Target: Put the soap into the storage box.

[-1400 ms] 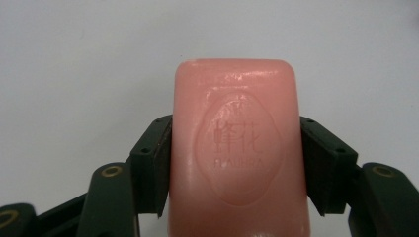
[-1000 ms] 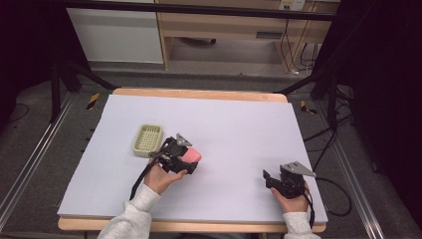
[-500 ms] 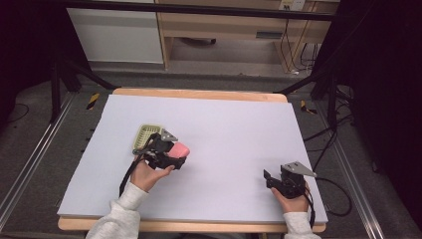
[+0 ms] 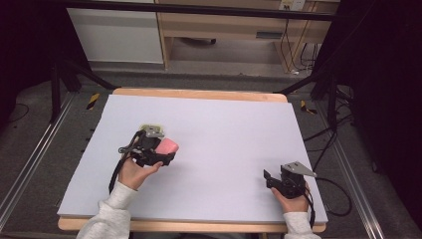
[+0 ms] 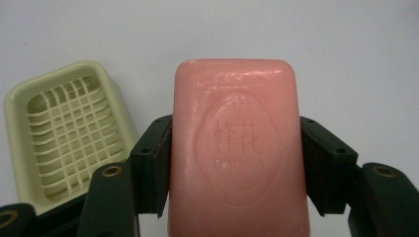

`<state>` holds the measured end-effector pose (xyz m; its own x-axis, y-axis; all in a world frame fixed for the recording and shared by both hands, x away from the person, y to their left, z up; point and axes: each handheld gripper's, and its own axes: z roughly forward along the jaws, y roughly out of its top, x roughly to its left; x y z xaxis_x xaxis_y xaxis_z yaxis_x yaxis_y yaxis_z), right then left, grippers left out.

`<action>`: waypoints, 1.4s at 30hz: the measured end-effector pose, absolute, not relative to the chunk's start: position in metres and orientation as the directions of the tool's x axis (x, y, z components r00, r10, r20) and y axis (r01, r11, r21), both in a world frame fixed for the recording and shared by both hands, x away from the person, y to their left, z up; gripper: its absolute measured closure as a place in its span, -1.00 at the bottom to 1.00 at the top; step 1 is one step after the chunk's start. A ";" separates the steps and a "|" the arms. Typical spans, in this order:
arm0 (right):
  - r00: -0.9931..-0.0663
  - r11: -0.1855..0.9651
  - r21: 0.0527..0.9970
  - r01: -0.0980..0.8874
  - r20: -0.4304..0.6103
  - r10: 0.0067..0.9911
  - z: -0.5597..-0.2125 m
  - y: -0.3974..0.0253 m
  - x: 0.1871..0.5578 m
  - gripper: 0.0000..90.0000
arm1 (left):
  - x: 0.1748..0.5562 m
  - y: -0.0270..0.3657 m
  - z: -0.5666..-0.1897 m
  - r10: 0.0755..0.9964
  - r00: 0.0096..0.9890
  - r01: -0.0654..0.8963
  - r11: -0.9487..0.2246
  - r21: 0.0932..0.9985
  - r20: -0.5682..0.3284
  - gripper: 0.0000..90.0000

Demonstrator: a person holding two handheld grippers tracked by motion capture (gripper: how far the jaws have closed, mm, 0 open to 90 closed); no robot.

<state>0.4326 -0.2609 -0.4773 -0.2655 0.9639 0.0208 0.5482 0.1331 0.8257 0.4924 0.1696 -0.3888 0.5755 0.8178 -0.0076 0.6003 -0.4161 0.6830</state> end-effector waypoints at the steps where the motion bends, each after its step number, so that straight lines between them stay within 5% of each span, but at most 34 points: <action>1: -0.267 0.135 0.826 0.548 0.019 0.964 -0.477 -0.261 0.433 -0.30 | 0.493 0.171 -0.388 0.820 0.572 0.601 -0.415 0.683 -0.005 -0.17; 42: -0.269 0.134 0.828 0.544 0.021 0.963 -0.477 -0.261 0.433 -0.31 | 0.543 0.216 -0.394 0.903 0.428 0.678 -0.297 0.672 -0.033 -0.17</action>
<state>0.4332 -0.2609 -0.4773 -0.2689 0.9629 0.0214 0.5444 0.1336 0.8281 0.5432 0.2163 -0.3944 0.4276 0.9034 -0.0328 0.6785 -0.2968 0.6720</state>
